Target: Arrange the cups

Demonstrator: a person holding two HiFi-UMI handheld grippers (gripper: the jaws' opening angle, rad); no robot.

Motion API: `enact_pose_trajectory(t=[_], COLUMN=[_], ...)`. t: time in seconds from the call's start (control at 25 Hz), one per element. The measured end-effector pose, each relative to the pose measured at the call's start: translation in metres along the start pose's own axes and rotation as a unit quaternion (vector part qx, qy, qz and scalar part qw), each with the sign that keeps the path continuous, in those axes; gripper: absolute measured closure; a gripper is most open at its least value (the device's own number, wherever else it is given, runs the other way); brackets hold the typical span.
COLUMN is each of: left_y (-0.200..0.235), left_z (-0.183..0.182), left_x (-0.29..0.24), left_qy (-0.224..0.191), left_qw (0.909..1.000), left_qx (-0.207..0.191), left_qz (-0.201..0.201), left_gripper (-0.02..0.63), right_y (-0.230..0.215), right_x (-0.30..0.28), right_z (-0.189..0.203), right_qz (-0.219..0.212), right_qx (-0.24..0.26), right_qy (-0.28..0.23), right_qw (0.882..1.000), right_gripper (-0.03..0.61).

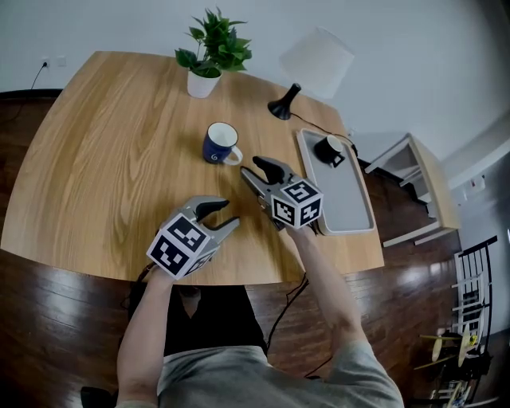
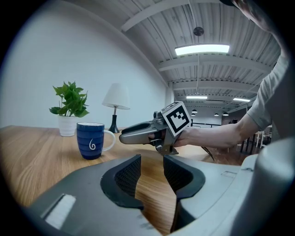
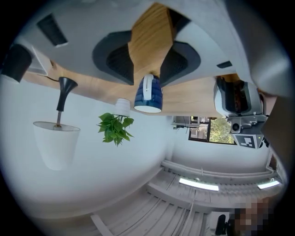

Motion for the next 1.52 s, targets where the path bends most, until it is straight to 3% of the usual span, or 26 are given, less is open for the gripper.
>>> enact_pose_trajectory(t=[0.48, 1.04, 1.2, 1.52], left_y=[0.0, 0.0, 0.001, 0.001], left_z=[-0.001, -0.001, -0.003, 0.0], left_x=[0.001, 0.002, 0.002, 0.002], left_qy=[-0.003, -0.005, -0.006, -0.004], left_qw=[1.0, 1.0, 1.0, 1.0], left_qx=[-0.001, 0.0, 0.001, -0.001], left_qz=[-0.002, -0.002, -0.003, -0.003], left_gripper=[0.449, 0.449, 0.451, 0.453], right_y=[0.01, 0.009, 0.009, 0.002], right_x=[-0.034, -0.05, -0.05, -0.034], right_z=[-0.018, -0.01, -0.01, -0.007], right_qz=[-0.01, -0.037, -0.044, -0.04], right_qx=[0.033, 0.04, 0.028, -0.031], right_qy=[0.011, 0.037, 0.042, 0.024], right_qw=[0.999, 0.998, 0.998, 0.998], right_gripper=[0.36, 0.446, 0.49, 0.499])
Point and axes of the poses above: the fingertips, and each gripper's own axes: x backward along the fingers, y to its left, z out of its underside, the point moved 3 cm from there along x, backward along the fingers, and after that the axes turned 14 degrees about -x, right-handed, at the moved point
